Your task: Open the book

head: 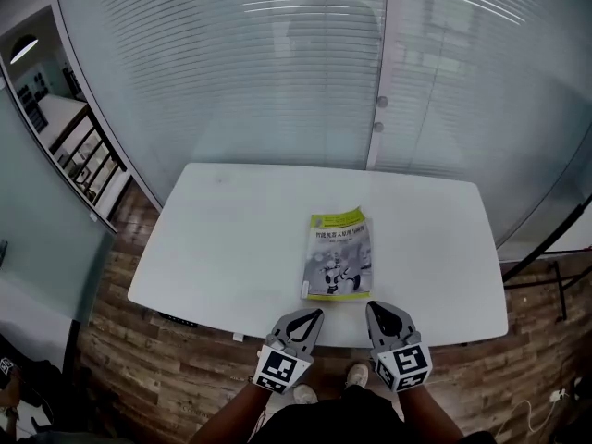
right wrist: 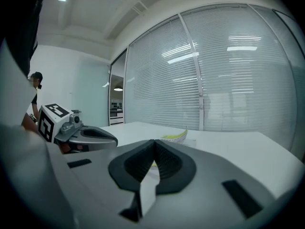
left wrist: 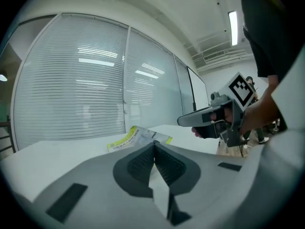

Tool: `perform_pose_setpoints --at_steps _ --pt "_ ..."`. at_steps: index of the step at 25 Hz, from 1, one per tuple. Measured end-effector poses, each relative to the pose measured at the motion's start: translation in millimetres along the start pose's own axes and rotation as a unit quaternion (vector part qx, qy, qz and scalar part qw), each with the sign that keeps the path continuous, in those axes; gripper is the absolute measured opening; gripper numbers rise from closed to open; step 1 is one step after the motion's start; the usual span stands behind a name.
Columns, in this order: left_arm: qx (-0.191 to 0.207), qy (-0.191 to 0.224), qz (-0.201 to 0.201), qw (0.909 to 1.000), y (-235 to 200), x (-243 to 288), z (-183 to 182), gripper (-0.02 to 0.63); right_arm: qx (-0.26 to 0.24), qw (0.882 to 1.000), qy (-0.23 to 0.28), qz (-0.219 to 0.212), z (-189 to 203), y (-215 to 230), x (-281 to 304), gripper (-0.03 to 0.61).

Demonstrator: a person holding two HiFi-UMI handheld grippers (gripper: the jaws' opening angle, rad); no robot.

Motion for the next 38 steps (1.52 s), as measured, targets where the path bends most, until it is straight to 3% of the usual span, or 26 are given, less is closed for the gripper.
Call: perform_pose_setpoints --at_steps 4,8,14,22,27,32,38 --pt "0.005 -0.024 0.005 0.9997 5.6 19.8 3.7 0.012 0.010 1.000 -0.011 0.003 -2.4 10.4 -2.9 0.006" --pt "0.038 -0.063 0.016 0.9972 10.5 37.1 15.3 0.012 0.023 1.000 -0.019 0.009 3.4 24.9 -7.8 0.006" --pt "0.082 -0.087 0.044 0.9918 18.2 59.9 19.8 0.027 0.038 0.999 -0.025 0.012 17.5 39.2 -11.4 0.006" --pt "0.169 -0.128 0.123 0.9695 46.8 88.7 28.0 0.163 0.054 0.998 -0.027 0.018 20.9 54.6 -14.9 0.006" --pt "0.214 -0.148 0.162 0.9520 63.3 108.3 25.8 0.163 0.067 0.997 -0.024 0.022 19.8 63.0 -14.2 0.006" --pt "0.227 -0.168 0.201 0.9383 75.0 122.2 26.8 0.159 0.071 0.997 -0.026 0.029 20.4 75.6 -18.6 0.006" --pt "0.228 -0.183 0.220 0.9307 79.6 132.4 31.0 0.120 0.082 0.996 -0.019 0.033 17.8 86.4 -16.8 0.006"
Point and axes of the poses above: the fingertips, and each gripper's own axes: x forward along the fingers, y to its right, z out of its underside, the point moved 2 cm from there along -x, backward along the fingers, and after that the axes turned 15 degrees about x, right-handed, at the moved point
